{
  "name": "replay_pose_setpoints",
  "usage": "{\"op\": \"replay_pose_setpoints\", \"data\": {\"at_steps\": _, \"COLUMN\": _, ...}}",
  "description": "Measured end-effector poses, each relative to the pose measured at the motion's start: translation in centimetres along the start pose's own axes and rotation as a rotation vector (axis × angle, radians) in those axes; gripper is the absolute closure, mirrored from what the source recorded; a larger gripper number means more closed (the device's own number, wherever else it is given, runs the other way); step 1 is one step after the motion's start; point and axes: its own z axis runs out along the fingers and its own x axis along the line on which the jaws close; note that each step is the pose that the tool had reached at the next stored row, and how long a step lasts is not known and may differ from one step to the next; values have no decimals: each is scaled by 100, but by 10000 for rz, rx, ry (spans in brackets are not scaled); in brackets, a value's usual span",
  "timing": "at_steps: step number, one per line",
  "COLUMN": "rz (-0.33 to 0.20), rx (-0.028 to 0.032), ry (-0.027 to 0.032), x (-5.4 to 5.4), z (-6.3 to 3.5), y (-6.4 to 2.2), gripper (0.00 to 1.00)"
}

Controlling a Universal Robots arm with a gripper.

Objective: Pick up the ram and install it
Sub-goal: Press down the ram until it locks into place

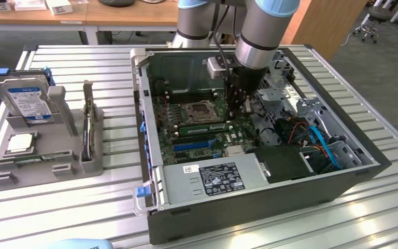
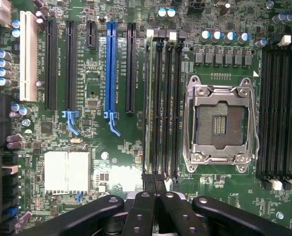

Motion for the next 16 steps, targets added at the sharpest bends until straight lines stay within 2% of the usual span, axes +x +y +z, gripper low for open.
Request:
{"op": "replay_pose_setpoints", "data": {"at_steps": 4, "rz": -2, "rx": 1, "ry": -30, "x": 1, "z": 32, "y": -1, "gripper": 90}}
{"op": "replay_pose_setpoints", "data": {"at_steps": 16, "rz": -3, "rx": 0, "ry": -33, "x": 2, "z": 67, "y": -2, "gripper": 90}}
